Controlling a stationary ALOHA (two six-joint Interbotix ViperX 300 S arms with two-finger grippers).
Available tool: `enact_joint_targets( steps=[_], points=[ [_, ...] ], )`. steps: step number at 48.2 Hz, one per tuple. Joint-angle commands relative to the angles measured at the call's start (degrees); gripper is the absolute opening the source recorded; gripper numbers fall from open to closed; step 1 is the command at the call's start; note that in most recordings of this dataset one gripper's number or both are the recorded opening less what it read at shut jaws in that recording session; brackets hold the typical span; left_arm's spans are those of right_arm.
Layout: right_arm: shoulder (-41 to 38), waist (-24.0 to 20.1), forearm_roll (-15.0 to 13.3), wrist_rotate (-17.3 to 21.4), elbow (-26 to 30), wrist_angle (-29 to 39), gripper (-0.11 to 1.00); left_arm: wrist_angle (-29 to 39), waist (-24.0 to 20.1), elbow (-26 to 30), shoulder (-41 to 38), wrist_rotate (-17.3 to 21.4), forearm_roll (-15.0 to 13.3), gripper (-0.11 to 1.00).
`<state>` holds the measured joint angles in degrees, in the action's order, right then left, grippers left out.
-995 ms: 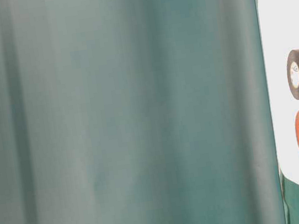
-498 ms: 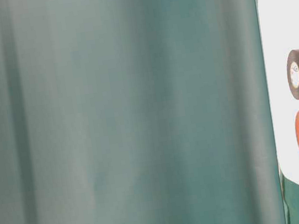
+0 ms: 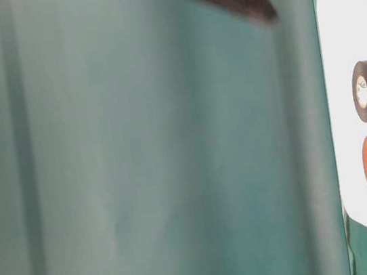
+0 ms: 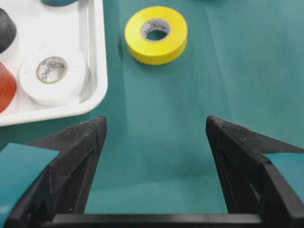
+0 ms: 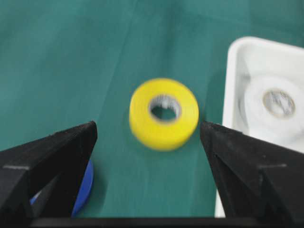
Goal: Put the tape alternately from left to right into the white case.
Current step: 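Move the right gripper over the yellow roll and grasp it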
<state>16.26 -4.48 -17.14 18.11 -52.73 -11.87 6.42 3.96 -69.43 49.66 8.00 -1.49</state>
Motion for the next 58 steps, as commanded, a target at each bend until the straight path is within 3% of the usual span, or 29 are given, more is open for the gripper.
enact_joint_targets(
  steps=[1, 14, 27, 37, 51, 58],
  points=[
    [-3.6, -0.09, -0.09, -0.09, 5.27, -0.26, 0.63, -0.7, 0.18, 0.44, -0.26, 0.0, 0.0, 0.81],
    [-15.21, -0.09, -0.09, 0.0, 17.75, 1.93, 0.64, -0.88, 0.18, -0.35, 0.18, 0.0, -0.09, 0.81],
    [-20.39, -0.09, -0.09, 0.35, 25.14, 8.09, 0.63, -0.79, 0.18, -0.79, 0.18, 0.09, 0.0, 0.81],
    [-22.06, -0.18, 0.18, 1.23, 26.72, 11.78, 0.63, -0.79, 0.18, -0.79, 0.26, 0.09, -0.09, 0.81],
    [-22.24, -2.37, 0.26, 5.27, 28.48, 28.3, 0.64, -0.79, 0.18, -0.7, 0.26, 0.09, -0.09, 0.81],
    [-22.41, -2.81, 0.44, 5.27, 28.83, 31.82, 0.64, -0.79, 0.18, -0.53, 0.18, 0.09, 0.0, 0.81]
  ],
)
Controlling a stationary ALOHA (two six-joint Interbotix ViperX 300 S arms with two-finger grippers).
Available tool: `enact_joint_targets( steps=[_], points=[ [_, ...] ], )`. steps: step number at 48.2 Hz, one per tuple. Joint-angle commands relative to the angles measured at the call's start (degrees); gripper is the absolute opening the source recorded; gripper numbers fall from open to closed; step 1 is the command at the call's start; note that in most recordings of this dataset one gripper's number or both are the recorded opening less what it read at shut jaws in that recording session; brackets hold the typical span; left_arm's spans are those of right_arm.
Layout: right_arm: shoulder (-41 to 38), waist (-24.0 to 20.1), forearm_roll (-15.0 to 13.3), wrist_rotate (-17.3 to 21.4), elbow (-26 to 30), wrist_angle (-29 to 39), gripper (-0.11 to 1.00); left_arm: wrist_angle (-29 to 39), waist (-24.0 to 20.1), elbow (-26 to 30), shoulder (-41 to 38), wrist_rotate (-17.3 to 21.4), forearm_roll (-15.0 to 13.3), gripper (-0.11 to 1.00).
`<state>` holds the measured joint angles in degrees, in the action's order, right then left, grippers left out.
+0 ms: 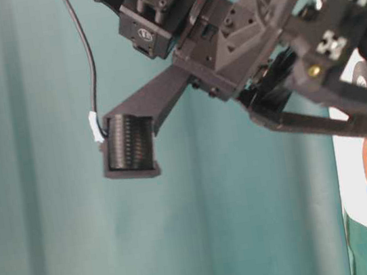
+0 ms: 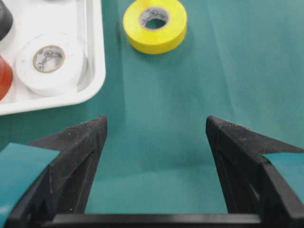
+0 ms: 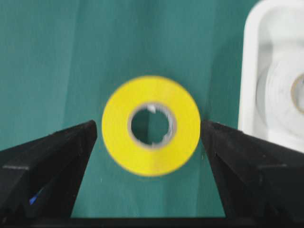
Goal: Put the tape alternately from left to right into the white case.
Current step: 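Move the right gripper over the yellow roll and grasp it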
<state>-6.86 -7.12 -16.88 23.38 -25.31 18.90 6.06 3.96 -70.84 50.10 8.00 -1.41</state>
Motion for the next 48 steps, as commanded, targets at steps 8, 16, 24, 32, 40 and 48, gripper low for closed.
enact_joint_targets(
  steps=[8, 16, 24, 32, 40, 48],
  points=[
    [0.53, -0.18, 0.09, 0.0, 1.76, 1.41, 0.64, -0.44, 0.18, 0.97, -0.26, 0.0, -0.18, 0.81],
    [-0.09, -0.18, 0.18, 0.0, 2.11, 1.32, 0.64, -0.44, 0.18, 1.05, -0.26, 0.0, -0.18, 0.81],
    [-1.67, -0.26, 0.26, 0.18, 2.64, 1.14, 0.64, -0.44, 0.18, 1.05, -0.18, 0.0, -0.18, 0.81],
    [-3.6, -0.35, 0.7, 0.35, 3.34, 1.14, 0.64, -0.44, 0.18, 1.14, -0.26, 0.0, -0.09, 0.81],
    [-5.27, -0.7, 1.23, 0.7, 3.34, 0.88, 0.64, -0.44, 0.18, 1.14, -0.26, 0.0, -0.18, 0.81],
    [-6.86, -1.14, 1.32, 1.23, 3.34, -1.14, 0.64, -0.44, 0.09, 1.14, -0.26, 0.0, -0.18, 0.81]
  ],
)
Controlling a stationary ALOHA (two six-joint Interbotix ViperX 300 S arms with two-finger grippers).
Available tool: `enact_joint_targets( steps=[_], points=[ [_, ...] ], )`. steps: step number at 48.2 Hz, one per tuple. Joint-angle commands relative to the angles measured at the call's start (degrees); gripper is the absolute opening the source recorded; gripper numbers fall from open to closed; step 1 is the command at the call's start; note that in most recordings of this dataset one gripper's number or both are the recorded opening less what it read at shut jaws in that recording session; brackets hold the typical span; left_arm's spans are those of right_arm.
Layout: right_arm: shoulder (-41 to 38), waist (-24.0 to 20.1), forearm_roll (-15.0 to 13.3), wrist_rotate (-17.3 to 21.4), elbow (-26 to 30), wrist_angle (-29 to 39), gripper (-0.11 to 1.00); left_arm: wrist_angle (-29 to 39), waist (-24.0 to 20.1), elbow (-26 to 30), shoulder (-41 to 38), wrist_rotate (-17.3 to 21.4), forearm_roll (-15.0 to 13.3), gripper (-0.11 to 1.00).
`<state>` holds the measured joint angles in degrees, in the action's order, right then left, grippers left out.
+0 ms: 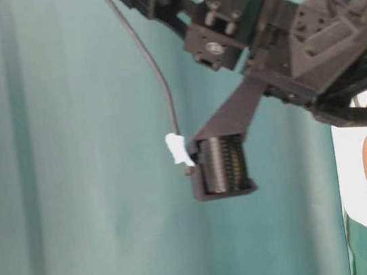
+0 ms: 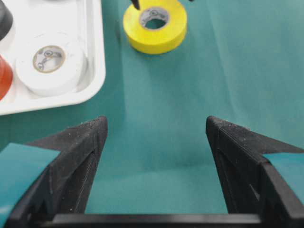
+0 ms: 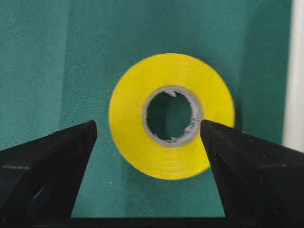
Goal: Put the tape alternately from left to right into the white case.
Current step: 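Move the right gripper over the yellow roll and grasp it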
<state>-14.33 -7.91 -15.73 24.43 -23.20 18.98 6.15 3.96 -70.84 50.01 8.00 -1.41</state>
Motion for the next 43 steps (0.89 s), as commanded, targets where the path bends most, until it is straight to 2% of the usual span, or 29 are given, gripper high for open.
enact_joint_targets(
  steps=[1, 34, 37, 43],
  points=[
    [0.44, -0.44, 0.18, 0.18, 1.14, -1.49, 0.64, -0.62, 0.09, 1.14, -0.18, 0.0, -0.18, 0.81],
    [-2.9, -0.7, -0.09, 2.02, 1.23, -3.16, 0.61, -0.53, -0.18, 1.23, -0.18, 0.0, -0.18, 0.81],
    [-2.81, -0.62, -0.18, 2.02, 1.23, -3.43, 0.53, -0.53, -0.26, 1.23, -0.18, 0.0, -0.18, 0.81],
    [-2.81, -0.7, -0.26, 1.85, 1.41, -3.34, 0.19, -0.62, -0.18, 1.23, -0.18, 0.0, -0.18, 0.81]
  ],
)
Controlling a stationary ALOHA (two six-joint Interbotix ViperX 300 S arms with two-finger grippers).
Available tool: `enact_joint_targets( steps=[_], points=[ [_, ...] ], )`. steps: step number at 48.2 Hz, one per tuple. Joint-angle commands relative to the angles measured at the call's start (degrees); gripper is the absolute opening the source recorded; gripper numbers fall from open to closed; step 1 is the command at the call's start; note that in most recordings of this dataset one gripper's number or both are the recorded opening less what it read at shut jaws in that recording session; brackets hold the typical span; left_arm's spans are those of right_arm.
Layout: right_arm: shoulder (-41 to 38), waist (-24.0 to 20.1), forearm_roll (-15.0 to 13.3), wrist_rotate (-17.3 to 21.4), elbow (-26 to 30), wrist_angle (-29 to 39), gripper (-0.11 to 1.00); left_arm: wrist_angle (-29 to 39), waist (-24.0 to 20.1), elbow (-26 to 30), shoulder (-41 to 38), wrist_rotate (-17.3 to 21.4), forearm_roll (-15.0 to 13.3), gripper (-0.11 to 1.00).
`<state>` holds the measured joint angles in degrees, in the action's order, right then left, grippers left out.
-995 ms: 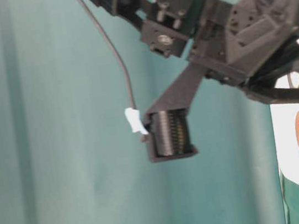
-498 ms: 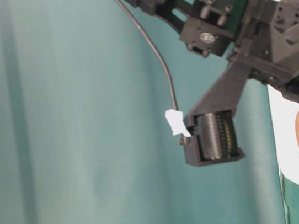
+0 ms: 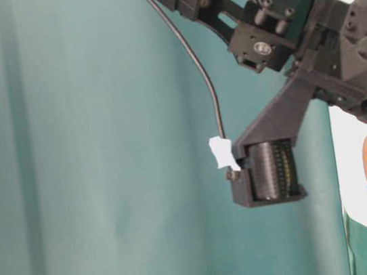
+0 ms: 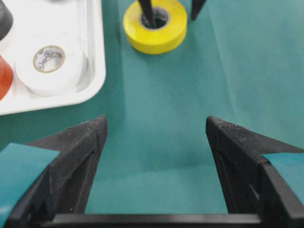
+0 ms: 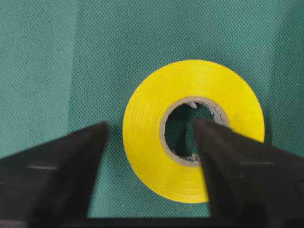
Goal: Put the tape alternately from left to right into the white case.
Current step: 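Move the right gripper over the yellow roll and grasp it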
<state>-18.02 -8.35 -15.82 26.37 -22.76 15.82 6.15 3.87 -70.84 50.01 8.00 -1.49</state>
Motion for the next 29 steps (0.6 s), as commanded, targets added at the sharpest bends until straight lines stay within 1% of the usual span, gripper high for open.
enact_joint_targets(
  steps=[1, 4, 6, 16, 24, 29],
  points=[
    [0.88, -0.26, -0.18, -0.09, 0.97, -0.18, 0.14, -0.53, -0.18, 1.23, -0.18, 0.0, -0.09, 0.81],
    [0.88, -0.18, -0.18, -0.09, 1.14, -0.09, 0.05, -0.62, -0.18, 1.14, -0.18, 0.0, -0.09, 0.81],
    [0.97, -0.26, -0.18, -0.09, 1.14, -0.09, 0.02, -0.53, -0.09, 1.05, -0.18, 0.0, -0.09, 0.81],
    [2.2, -0.26, -0.18, -0.18, 1.32, -0.18, 0.02, -0.53, -0.18, 1.05, -0.18, 0.0, 0.0, 0.81],
    [6.15, -0.62, -0.26, -0.09, 1.41, 1.05, 0.02, -0.53, -0.09, 1.14, -0.18, 0.0, 0.0, 0.81],
    [8.7, -0.79, -0.26, -0.09, 1.85, 3.25, 0.02, -0.53, -0.09, 1.14, -0.18, 0.0, 0.0, 0.81]
  ],
)
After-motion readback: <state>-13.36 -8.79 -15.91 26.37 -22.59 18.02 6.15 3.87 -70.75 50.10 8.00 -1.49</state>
